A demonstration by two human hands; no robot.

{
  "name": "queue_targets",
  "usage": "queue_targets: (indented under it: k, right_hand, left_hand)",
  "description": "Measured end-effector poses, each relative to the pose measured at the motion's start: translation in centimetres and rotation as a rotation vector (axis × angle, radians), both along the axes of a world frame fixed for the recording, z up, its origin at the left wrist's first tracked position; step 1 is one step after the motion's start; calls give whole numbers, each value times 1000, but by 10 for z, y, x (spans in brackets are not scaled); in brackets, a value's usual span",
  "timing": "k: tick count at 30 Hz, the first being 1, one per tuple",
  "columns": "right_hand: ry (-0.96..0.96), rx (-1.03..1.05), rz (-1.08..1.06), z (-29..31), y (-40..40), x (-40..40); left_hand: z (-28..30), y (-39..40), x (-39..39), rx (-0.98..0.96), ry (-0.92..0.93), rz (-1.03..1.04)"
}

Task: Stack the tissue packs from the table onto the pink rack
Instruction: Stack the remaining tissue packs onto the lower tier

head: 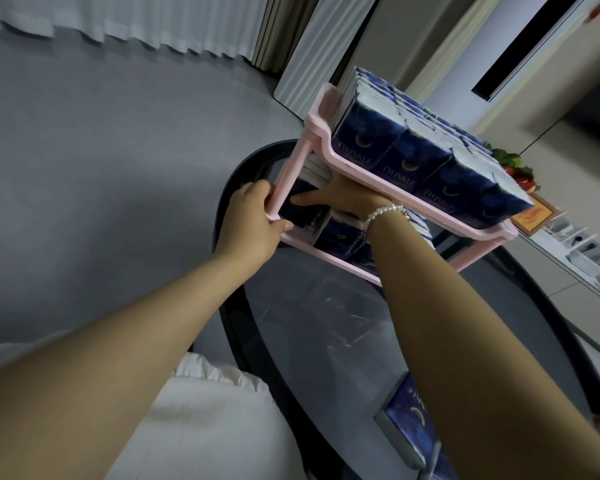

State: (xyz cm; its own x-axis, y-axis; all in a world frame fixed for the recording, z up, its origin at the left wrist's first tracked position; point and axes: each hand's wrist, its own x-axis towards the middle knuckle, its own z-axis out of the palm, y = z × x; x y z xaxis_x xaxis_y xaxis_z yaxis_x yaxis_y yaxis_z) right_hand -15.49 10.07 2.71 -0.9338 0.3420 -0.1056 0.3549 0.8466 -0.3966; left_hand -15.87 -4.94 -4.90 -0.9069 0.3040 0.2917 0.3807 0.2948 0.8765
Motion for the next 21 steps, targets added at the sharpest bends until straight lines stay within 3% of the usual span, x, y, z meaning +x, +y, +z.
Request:
queue_targets:
  k: [4, 9, 21]
  right_hand:
    - [4, 27, 9, 2, 1, 4]
    - [26, -146, -36, 0, 3, 4]
    - [-105, 68, -59, -12, 6, -16]
  left_hand:
    - [0, 0, 1, -10, 1, 4]
    - [0, 2, 2, -8, 8, 33]
    - [1, 1, 3, -14, -3, 25]
